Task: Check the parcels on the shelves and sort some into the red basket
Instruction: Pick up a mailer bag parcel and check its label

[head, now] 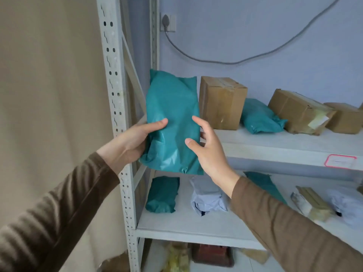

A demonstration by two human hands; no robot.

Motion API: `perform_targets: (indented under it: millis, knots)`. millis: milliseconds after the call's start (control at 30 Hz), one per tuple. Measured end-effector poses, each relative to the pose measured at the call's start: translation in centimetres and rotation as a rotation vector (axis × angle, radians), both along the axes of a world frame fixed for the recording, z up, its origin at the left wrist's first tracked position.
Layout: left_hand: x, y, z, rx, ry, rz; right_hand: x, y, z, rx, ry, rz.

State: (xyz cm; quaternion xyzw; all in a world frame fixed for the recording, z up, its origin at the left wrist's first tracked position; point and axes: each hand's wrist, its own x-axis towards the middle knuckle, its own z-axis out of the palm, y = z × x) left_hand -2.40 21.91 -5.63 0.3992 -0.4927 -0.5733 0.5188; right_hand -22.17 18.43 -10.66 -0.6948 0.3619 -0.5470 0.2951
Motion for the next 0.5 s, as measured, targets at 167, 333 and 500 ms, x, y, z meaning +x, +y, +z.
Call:
perform_targets:
  millis: [167,333,500]
  knots:
    - [-2.9,7.9,-4.6,-0.061,0.018,-0.002,-2.7,8.6,-4.0,-0.028,0.083,-0.026]
    - [-6.3,12.7,-9.2,-0.164,-0.107,0.255,-3.7,15.2,-6.9,0.001,0.178,-0.091]
    - [-9.9,14.5,-11.6,-0.428,-0.28,0.44,-3.3,18.2,-7.7,0.063,-0.018,-0.051]
